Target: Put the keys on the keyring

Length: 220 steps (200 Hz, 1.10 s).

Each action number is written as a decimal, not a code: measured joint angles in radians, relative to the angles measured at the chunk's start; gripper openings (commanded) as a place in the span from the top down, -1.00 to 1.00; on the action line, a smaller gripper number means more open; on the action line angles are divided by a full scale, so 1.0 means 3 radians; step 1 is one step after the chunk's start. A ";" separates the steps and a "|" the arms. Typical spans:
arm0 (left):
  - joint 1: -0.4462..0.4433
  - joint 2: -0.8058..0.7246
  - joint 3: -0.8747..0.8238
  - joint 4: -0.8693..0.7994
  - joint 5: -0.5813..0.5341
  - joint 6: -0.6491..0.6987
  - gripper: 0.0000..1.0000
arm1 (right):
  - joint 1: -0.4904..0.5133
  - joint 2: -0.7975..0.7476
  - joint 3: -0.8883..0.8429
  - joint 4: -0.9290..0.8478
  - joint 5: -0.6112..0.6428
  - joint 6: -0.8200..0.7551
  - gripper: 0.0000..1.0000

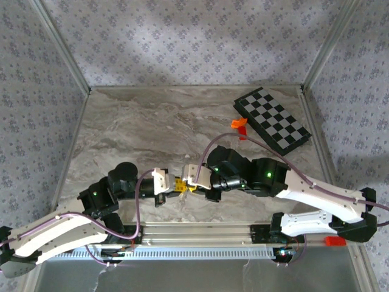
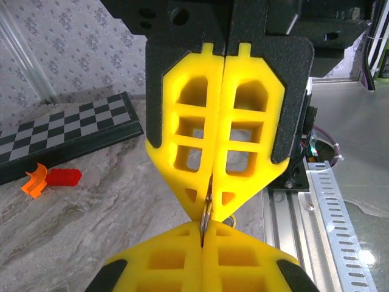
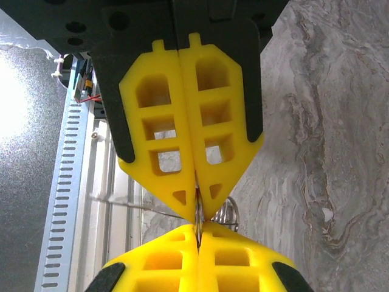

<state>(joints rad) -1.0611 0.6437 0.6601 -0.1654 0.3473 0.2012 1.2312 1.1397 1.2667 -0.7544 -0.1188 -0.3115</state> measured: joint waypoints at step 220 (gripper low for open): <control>-0.0005 -0.0128 -0.0099 0.0938 0.0577 -0.0306 1.00 | 0.0081 -0.0697 -0.0504 0.0858 -0.0247 0.0355 0.84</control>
<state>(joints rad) -1.0626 0.6052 0.6304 0.1162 0.5205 0.1093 1.2556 0.9306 1.1156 -0.4969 -0.1928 -0.2050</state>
